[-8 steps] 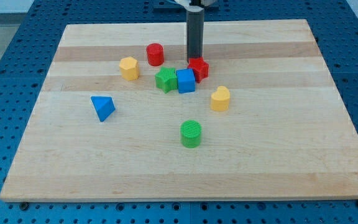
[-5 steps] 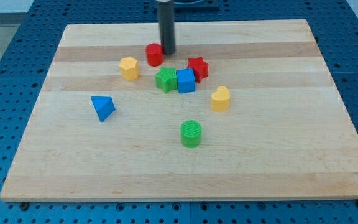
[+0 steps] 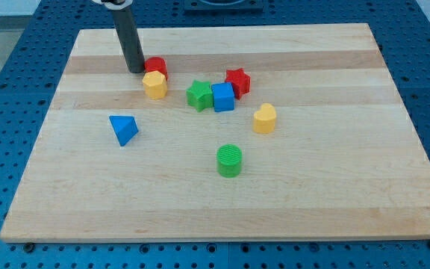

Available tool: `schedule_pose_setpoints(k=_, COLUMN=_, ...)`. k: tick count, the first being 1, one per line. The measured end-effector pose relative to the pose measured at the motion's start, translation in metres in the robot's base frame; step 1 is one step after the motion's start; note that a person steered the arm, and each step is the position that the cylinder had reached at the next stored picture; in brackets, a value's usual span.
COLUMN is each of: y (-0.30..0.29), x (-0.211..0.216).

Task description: Move the red circle to the left of the red star

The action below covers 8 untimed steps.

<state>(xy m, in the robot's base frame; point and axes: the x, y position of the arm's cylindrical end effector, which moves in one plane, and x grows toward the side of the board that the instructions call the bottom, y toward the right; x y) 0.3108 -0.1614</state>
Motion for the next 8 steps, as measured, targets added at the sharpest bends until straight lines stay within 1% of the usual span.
schedule_pose_setpoints(k=3, y=0.055, x=-0.002)
schedule_pose_setpoints(k=5, y=0.093, x=0.018)
schedule_pose_setpoints(k=8, y=0.105, x=0.021)
